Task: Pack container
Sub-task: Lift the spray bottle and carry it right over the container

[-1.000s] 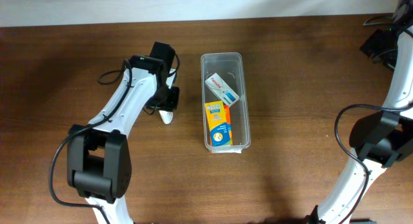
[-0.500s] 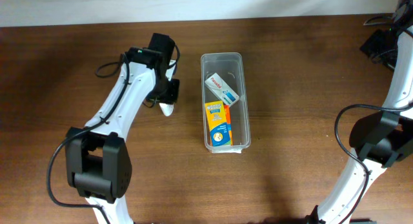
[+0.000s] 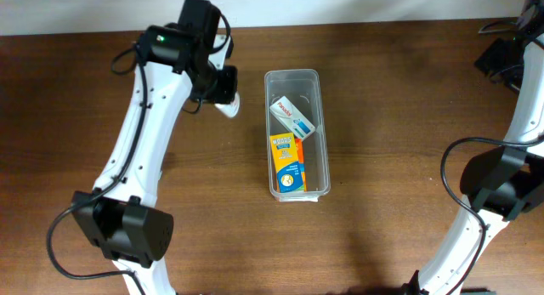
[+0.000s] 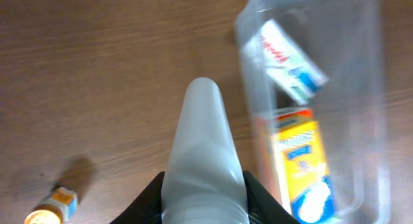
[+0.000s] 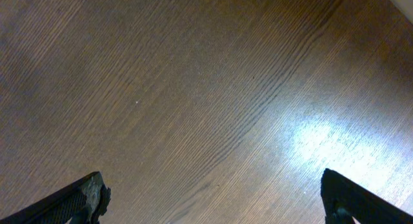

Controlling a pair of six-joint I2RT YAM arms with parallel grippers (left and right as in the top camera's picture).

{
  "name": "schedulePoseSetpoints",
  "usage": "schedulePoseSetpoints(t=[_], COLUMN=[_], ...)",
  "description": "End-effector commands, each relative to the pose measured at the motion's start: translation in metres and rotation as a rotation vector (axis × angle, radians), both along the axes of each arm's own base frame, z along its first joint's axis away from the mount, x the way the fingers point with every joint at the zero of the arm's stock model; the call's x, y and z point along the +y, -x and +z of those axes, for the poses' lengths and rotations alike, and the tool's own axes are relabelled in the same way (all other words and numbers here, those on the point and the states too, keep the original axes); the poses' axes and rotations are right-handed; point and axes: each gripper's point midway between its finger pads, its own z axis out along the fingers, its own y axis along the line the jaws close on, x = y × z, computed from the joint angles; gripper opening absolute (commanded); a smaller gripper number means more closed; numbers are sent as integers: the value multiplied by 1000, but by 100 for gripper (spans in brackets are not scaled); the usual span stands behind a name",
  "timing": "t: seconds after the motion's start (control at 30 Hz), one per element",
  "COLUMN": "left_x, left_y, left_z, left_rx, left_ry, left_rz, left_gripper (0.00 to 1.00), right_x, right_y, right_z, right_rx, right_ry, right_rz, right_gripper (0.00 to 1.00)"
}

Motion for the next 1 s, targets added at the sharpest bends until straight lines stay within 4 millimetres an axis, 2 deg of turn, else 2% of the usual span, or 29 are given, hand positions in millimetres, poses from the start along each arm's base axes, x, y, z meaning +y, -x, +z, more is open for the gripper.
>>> schedulePoseSetpoints(t=[0.0, 0.2, 0.47, 0.6, 0.77, 0.97], left_x=[-34, -90, -133, -139, -135, -137], left_y=[9, 38, 68, 76, 86, 88], left_z=[24, 31, 30, 28, 23, 21], left_rx=[1, 71, 132, 150, 203, 211], left_ry=[141, 258, 281, 264, 238, 232], left_rz=[-44, -108, -104, -75, -13, -12], left_gripper=[22, 22, 21, 22, 22, 22], right_x=[-2, -2, -2, -2, -2, -2], right_y=[1, 1, 1, 1, 1, 1], right_z=[3, 3, 3, 3, 3, 3], right_rx=[1, 1, 1, 1, 1, 1], right_ry=[19, 19, 19, 19, 19, 19], right_rz=[-8, -8, -8, -8, -8, -8], right_gripper=[98, 98, 98, 98, 98, 98])
